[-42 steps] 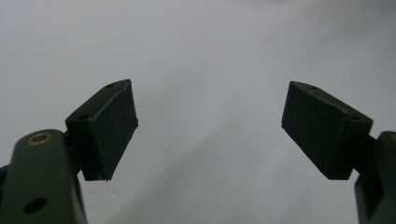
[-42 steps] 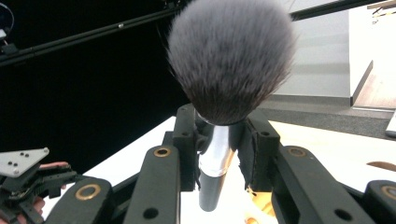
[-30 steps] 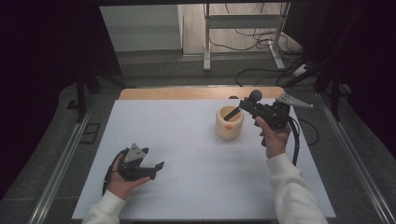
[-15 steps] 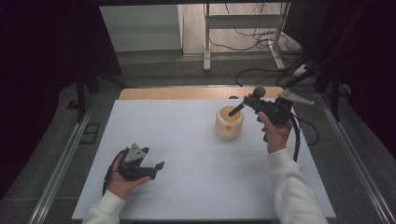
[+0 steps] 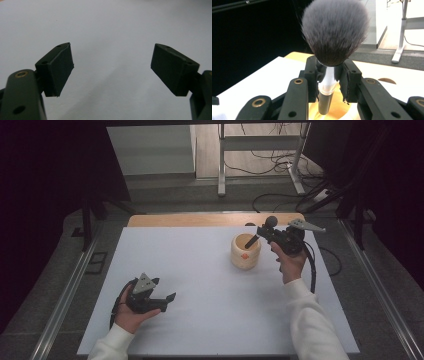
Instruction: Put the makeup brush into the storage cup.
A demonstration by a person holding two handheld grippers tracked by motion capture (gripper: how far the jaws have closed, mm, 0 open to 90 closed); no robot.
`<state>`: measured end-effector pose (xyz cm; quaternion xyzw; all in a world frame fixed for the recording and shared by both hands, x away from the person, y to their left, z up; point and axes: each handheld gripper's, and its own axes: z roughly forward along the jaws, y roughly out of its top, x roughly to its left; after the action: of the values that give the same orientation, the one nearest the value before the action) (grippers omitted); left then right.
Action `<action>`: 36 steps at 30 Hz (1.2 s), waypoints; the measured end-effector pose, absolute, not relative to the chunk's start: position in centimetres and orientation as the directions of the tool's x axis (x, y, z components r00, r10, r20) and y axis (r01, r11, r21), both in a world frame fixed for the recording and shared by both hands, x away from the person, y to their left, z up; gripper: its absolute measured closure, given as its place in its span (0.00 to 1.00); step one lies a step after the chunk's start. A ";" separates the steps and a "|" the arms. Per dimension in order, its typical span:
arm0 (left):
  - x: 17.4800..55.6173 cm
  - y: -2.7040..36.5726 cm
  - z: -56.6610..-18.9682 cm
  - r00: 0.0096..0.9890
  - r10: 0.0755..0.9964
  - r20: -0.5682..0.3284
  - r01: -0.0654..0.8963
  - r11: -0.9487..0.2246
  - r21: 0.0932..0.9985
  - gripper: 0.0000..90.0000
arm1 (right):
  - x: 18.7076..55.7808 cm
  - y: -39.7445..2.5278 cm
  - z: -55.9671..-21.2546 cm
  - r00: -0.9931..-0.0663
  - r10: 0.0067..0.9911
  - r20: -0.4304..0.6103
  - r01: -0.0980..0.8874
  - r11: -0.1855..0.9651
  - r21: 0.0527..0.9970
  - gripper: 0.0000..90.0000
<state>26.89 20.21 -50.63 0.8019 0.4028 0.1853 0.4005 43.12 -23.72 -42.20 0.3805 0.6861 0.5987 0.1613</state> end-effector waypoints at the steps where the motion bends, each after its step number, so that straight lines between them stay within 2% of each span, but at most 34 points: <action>1: 26.9 20.3 -50.6 0.606 0.795 -0.025 0.497 -0.354 0.792 0.21 | 43.2 -23.6 -42.4 -0.658 0.715 0.236 0.334 -0.003 0.942 0.78; 17: 26.9 20.4 -50.6 0.605 0.796 -0.026 0.496 -0.351 0.794 0.21 | 43.7 -22.7 -43.7 -0.659 0.722 0.212 0.360 0.056 0.931 0.78; 19: 26.9 20.4 -50.6 0.604 0.796 -0.024 0.497 -0.353 0.793 0.21 | 43.9 -22.7 -43.8 -0.664 0.713 0.226 0.375 0.056 0.925 0.64; 20: 26.9 20.5 -50.6 0.604 0.797 -0.023 0.497 -0.354 0.792 0.21 | 43.9 -22.7 -43.8 -0.664 0.713 0.226 0.375 0.056 0.925 0.64; 21: 26.9 20.5 -50.6 0.604 0.797 -0.021 0.496 -0.354 0.793 0.21 | 44.0 -22.5 -43.9 -0.657 0.722 0.217 0.373 0.061 0.926 0.42; 24: 26.9 20.5 -50.5 0.603 0.798 -0.020 0.495 -0.354 0.793 0.21 | 43.8 -22.3 -43.7 -0.641 0.740 0.205 0.373 0.067 0.925 0.25; 27: 26.9 20.5 -50.5 0.603 0.798 -0.019 0.495 -0.355 0.793 0.21 | 43.6 -22.2 -43.4 -0.637 0.746 0.193 0.363 0.070 0.929 0.21; 36: 26.8 20.6 -50.4 0.600 0.800 -0.024 0.495 -0.348 0.796 0.21 | 43.2 -22.4 -43.0 -0.648 0.739 0.185 0.351 0.074 0.933 0.17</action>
<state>26.81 20.56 -50.41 0.7989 0.4053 0.1890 0.4023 43.24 -22.42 -42.99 0.3827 0.7123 0.5627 0.1721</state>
